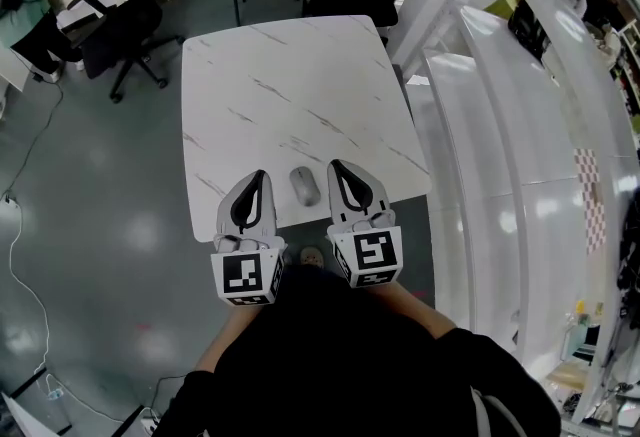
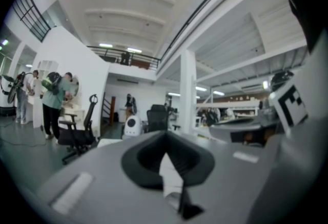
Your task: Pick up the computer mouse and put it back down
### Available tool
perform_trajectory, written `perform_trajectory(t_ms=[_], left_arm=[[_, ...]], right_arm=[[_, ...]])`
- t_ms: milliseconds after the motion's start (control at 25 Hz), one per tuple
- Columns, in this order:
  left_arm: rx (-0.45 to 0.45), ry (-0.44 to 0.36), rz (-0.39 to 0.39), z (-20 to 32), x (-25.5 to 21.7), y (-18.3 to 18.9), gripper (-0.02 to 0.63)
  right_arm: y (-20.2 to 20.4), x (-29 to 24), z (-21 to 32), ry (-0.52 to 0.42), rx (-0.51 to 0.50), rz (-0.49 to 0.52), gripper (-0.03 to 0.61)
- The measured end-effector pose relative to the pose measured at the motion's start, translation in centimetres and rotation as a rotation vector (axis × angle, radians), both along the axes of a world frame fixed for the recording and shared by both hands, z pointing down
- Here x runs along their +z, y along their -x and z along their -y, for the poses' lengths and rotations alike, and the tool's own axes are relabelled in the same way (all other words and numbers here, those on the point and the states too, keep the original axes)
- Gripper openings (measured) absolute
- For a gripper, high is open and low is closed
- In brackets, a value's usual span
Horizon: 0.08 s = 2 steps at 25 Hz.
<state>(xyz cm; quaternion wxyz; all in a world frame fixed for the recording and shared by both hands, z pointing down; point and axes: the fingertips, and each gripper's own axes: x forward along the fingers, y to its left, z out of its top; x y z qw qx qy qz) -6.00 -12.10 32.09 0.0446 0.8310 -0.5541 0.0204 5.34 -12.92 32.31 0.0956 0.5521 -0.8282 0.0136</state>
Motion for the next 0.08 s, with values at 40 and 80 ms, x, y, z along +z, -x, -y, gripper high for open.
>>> perform_trajectory(t_ms=[40,80], left_arm=[[0.001,0.002,-0.001,-0.02,0.1,-0.07,0.008],[0.003,0.004,-0.001,-0.05,0.21,-0.15,0.008]], right_arm=[[-0.01,0.07,-0.04,0.001,-0.001,-0.001,0.02],[-0.03,0.14,-0.08,0.002,-0.002,-0.001,0.02]])
